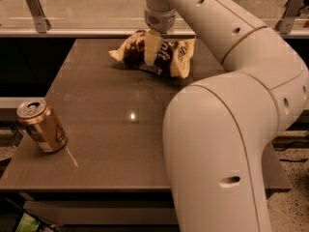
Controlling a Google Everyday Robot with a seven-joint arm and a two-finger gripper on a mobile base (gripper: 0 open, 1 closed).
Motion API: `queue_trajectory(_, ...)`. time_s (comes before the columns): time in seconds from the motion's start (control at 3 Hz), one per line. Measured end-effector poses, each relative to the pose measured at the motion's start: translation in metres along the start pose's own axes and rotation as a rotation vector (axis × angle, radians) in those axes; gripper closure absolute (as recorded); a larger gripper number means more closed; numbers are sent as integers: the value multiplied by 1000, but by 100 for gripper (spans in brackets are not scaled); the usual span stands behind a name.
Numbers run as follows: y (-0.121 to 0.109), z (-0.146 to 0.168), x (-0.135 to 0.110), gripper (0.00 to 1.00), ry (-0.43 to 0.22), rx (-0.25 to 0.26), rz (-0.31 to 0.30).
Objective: Move brown chip bag near orange can
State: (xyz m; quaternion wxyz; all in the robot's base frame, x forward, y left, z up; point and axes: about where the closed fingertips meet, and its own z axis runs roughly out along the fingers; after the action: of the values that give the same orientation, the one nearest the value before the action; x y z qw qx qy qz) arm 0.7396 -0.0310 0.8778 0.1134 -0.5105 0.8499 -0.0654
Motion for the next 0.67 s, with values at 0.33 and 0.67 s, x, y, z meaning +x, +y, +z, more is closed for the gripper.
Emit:
queue_trajectory(0.33,-2,3,-4,41,-10,6,-1)
queue_trajectory(0.67,-3,7,-7,64,-18,11,-3)
